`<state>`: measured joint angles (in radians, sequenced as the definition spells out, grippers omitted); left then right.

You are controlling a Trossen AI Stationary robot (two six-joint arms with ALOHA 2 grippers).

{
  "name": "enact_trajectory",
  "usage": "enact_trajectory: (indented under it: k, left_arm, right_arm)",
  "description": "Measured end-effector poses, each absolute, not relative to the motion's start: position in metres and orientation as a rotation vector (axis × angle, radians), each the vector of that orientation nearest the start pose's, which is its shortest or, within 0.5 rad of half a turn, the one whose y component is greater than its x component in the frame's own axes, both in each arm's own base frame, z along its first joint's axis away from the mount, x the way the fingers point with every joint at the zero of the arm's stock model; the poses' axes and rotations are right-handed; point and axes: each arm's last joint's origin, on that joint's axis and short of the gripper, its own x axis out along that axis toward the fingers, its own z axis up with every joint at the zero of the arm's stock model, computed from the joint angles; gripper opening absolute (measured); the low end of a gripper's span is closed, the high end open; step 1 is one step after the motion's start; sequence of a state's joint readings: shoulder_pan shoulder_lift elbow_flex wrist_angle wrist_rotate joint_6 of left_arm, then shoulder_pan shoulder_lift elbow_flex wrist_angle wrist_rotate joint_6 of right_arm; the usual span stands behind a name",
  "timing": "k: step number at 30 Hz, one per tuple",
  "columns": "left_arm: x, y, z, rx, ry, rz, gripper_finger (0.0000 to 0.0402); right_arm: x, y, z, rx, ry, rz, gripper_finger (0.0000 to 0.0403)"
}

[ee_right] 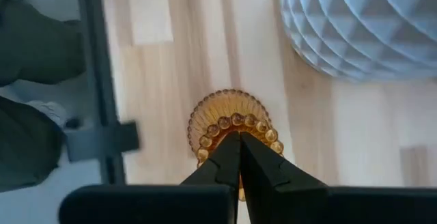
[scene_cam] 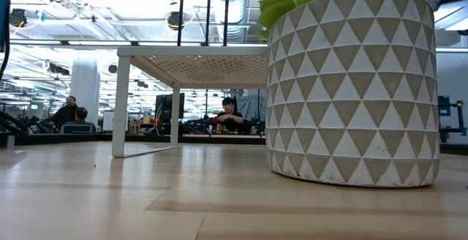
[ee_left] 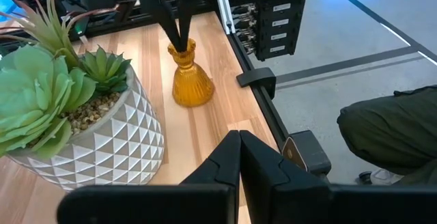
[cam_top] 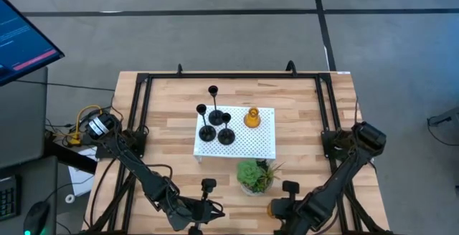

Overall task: Pick & Place candle stick holders
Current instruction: Put the orange transparent candle holder on the shelf

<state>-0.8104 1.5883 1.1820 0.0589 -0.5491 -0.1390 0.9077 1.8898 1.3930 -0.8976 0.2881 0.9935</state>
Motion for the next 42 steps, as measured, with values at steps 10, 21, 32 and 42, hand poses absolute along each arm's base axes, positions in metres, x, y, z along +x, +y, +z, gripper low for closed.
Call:
enact_trajectory:
  k: [10,21,32,42]
  left_arm:
    - [0.259,-0.251,0.294,0.085,0.291,-0.24,0.0008]
    - [0.258,-0.251,0.293,0.092,0.3,-0.241,0.0008]
    - [0.258,-0.251,0.293,0.094,0.302,-0.241,0.0008]
    - [0.258,-0.251,0.292,0.108,0.308,-0.241,0.0008]
  right_arm:
    - [0.207,0.257,0.202,-0.109,1.29,-0.35,0.0003]
    - [0.211,0.24,0.196,-0.201,1.23,-0.463,0.0003]
    - [0.205,0.242,0.23,-0.261,1.18,-0.463,0.0]
    - [0.17,0.225,0.262,-0.097,0.988,-0.337,0.0]
